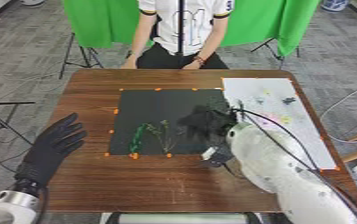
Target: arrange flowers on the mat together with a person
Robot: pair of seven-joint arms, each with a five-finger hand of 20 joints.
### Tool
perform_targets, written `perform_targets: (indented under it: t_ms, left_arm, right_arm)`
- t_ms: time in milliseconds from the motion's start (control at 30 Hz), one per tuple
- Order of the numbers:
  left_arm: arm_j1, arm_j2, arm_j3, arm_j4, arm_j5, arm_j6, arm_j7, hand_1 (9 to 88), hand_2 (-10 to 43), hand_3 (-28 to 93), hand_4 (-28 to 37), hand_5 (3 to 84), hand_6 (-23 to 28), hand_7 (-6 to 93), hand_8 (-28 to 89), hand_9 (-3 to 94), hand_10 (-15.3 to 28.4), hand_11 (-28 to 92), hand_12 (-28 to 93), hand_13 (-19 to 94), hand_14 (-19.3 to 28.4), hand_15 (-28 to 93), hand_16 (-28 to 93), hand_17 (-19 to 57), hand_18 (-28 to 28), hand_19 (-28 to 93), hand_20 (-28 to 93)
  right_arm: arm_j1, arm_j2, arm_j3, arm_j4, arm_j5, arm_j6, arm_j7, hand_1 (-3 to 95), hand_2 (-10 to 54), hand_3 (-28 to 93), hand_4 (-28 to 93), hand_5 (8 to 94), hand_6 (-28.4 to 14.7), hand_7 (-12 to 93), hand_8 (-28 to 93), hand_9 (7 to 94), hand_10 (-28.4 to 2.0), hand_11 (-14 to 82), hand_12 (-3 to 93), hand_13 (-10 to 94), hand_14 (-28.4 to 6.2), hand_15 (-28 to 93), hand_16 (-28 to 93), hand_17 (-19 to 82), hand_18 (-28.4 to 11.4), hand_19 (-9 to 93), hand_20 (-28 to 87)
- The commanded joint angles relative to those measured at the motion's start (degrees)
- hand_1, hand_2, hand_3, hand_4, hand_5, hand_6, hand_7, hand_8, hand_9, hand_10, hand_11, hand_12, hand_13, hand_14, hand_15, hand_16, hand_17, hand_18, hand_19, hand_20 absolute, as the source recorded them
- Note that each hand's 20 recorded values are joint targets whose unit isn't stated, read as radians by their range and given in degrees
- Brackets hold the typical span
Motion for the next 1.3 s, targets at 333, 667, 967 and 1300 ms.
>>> perform_targets:
  t_ms: [333, 667, 967, 1300]
  left_arm:
    - [3.6, 0.44, -4.51, -1.49, -0.70, 1.96, 2.31, 26.3, -0.6, 70, -17.4, 28.0, 2.1, 20.5, -10, 24.7, 11.3, 21, 19, 21, 14.1, 31, 2, -8.3, 21.2, 46, 9]
    - [2.1, 1.78, -3.97, -0.98, -1.27, 1.76, 3.27, 26.3, -0.8, 70, -17.4, 28.2, 2.1, 20.3, -10, 24.9, 11.4, 21, 19, 21, 14.2, 31, 2, -8.2, 21.3, 46, 9]
    - [1.0, 1.42, -1.96, -0.42, -1.17, 1.26, 3.97, 26.3, -0.7, 70, -17.5, 28.1, 2.1, 20.4, -10, 24.7, 11.3, 22, 19, 21, 14.2, 31, 2, -8.4, 21.2, 46, 8]
    - [1.7, -0.07, -2.93, -0.89, -0.76, 1.30, 1.77, 26.5, -0.9, 70, -17.5, 28.3, 2.1, 20.4, -10, 25.0, 11.4, 21, 18, 21, 14.2, 31, 2, -8.1, 21.2, 46, 8]
  right_arm:
    - [-39.8, 6.0, 55.7, 1.3, 47.8, 0.8, -26.6, 14.1, 7.9, 82, -22, 46.4, -4.1, 21, -10, 45.1, -17.2, 18.4, 23.4, 36, -15.4, 40, 18, 13, -22.6, 57, 27]
    - [-41.9, 4.7, 55.1, 0.8, 57.2, 5.1, -36.7, 15.8, 2.0, 85, -21, 42.7, -3.4, 18, -9, 41.3, -15.7, 13.2, 23.3, 32, -14.0, 29, 22, 11, -22.0, 50, 25]
    - [-44.9, 3.1, 56.7, -0.8, 57.7, 4.3, -37.1, 15.9, 1.0, 85, -22, 41.5, -4.4, 17, -9, 41.2, -15.7, 13.1, 23.6, 33, -14.0, 28, 24, 10, -22.0, 50, 25]
    - [-41.8, 3.1, 52.9, 0.6, 56.3, 0.3, -32.7, 15.8, 0.4, 85, -22, 42.3, -4.2, 17, -9, 42.1, -16.0, 13.3, 23.6, 33, -14.0, 27, 25, 10, -22.0, 50, 26]
